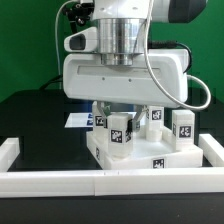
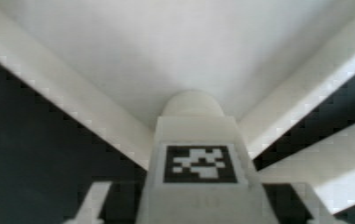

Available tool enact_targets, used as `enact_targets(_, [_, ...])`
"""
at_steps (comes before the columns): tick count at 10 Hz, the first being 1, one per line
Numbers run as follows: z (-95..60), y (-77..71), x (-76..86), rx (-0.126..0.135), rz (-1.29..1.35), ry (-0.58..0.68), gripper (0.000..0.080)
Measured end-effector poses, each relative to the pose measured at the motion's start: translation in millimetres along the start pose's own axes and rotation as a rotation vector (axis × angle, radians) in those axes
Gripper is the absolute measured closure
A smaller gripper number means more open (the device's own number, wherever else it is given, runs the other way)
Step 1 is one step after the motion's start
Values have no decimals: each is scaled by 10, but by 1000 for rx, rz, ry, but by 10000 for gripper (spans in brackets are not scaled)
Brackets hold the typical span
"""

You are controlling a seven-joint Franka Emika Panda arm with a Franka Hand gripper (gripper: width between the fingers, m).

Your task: Assemble square table

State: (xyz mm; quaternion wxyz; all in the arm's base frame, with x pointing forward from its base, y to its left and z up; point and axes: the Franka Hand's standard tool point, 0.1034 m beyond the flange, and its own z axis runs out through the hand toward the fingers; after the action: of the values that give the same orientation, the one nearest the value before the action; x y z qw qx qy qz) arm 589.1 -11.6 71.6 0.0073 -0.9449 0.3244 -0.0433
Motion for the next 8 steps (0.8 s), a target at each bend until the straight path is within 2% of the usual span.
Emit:
enact_targets(2, [1,6,-3,4,207,-7,508])
enact_targets(5, [13,-76,-57,6,540,-8,508])
enact_targets(8, [15,-107,-54,13,699,-10,508])
